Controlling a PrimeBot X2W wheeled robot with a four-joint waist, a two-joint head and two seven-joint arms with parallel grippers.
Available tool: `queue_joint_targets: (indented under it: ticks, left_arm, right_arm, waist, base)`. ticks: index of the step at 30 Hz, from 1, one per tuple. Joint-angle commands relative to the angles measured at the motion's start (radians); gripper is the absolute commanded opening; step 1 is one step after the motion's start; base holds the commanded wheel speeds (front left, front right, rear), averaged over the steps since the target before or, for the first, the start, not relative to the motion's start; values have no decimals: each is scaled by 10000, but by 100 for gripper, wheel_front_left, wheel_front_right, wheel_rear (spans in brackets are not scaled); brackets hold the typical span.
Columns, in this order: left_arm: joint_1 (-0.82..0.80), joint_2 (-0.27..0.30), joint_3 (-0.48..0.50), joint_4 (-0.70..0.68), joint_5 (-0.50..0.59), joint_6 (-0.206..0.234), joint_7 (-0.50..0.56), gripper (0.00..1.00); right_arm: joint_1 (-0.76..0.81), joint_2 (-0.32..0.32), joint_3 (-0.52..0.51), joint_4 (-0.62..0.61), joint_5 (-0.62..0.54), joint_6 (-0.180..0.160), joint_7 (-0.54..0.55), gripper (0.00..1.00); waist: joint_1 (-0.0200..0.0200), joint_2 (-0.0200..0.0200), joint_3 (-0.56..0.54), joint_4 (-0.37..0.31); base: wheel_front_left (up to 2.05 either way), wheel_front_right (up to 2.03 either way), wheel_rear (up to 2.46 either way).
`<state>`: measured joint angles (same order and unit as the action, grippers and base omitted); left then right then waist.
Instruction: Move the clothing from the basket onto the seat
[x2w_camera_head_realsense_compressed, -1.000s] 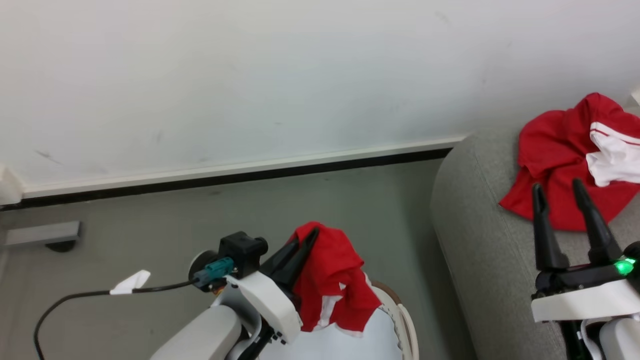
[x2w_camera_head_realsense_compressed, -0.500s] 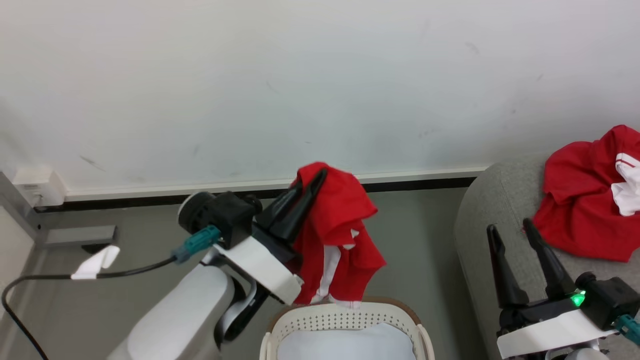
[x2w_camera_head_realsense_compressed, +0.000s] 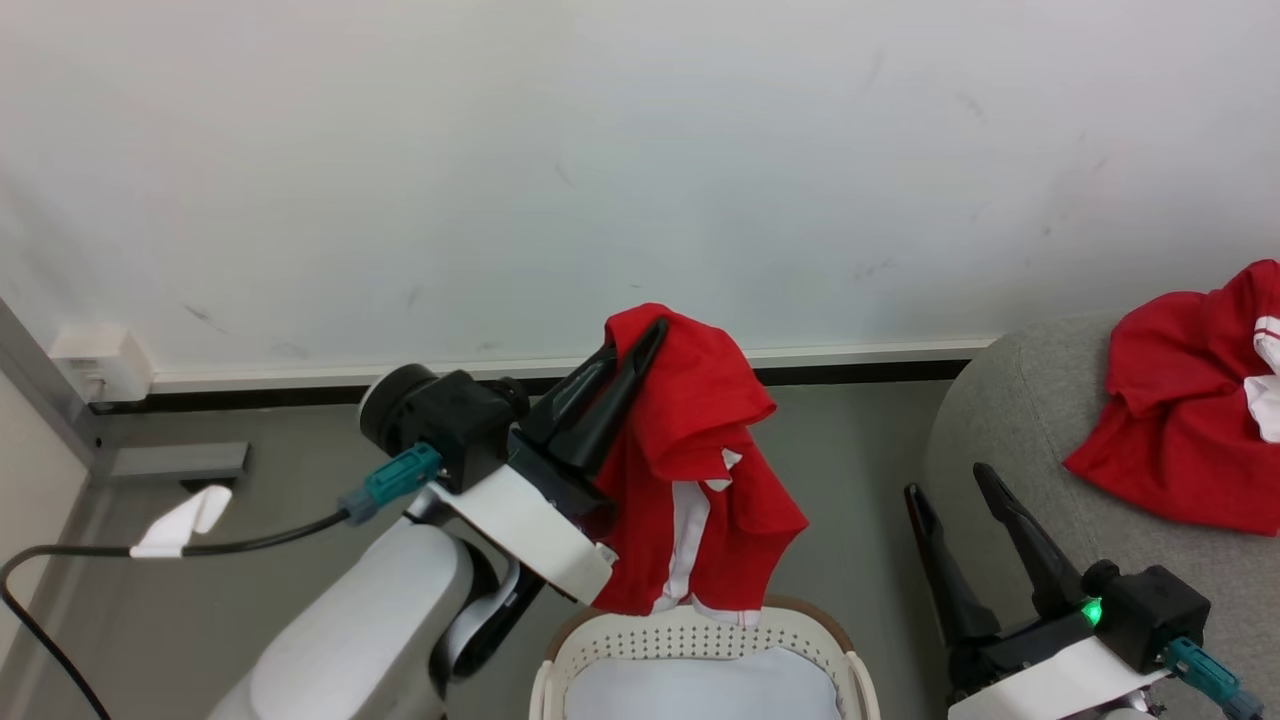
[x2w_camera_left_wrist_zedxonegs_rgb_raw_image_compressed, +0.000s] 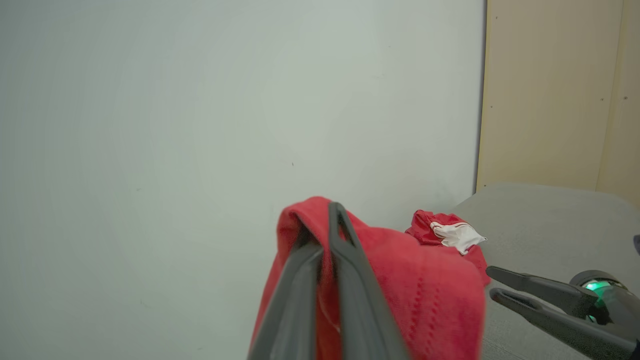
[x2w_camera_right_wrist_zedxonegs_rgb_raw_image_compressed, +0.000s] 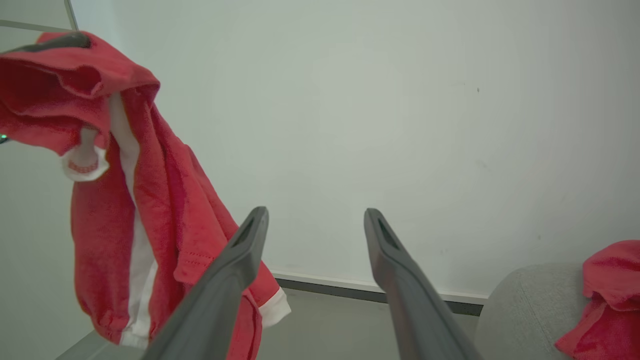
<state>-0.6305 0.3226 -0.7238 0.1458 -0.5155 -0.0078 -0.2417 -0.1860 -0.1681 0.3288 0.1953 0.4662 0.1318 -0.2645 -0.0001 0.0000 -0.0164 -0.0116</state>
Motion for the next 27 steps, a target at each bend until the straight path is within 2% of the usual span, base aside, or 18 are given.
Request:
queue_joint_targets:
  ticks: [1, 8, 14, 22, 27]
  left_arm:
    - [73, -21, -20, -54, -22, 43, 4, 0]
    - [131, -169, -314, -78, 61, -66, -7, 0]
    - [144, -471, -659, 23, 53, -218, -23, 0]
    - [9, -907, -1186, 183, 31, -520, 37, 0]
    - [-36, -1075, -1479, 146, 54, -620, 89, 0]
  right_arm:
    - [-231, -179, 223, 49, 34, -22, 4, 100]
    - [-1098, -884, 2199, 466, 586, -23, 4, 100]
    - [-2151, -1447, 3994, 1264, 1046, -23, 4, 100]
    - [-3274, -1632, 5960, 2301, 1920, -23, 4, 100]
    - [-3617, -1504, 6607, 2875, 2432, -23, 4, 100]
  waist:
    - [1, 0, 28, 30]
    - [1, 0, 45, 206]
    - [1, 0, -51, 657]
    - [1, 0, -258, 1526]
    - [1, 0, -356, 2067]
  base:
    - [0, 0, 0]
    - [0, 0, 0]
    - [0, 0, 0]
    - [0, 0, 0]
    - [0, 0, 0]
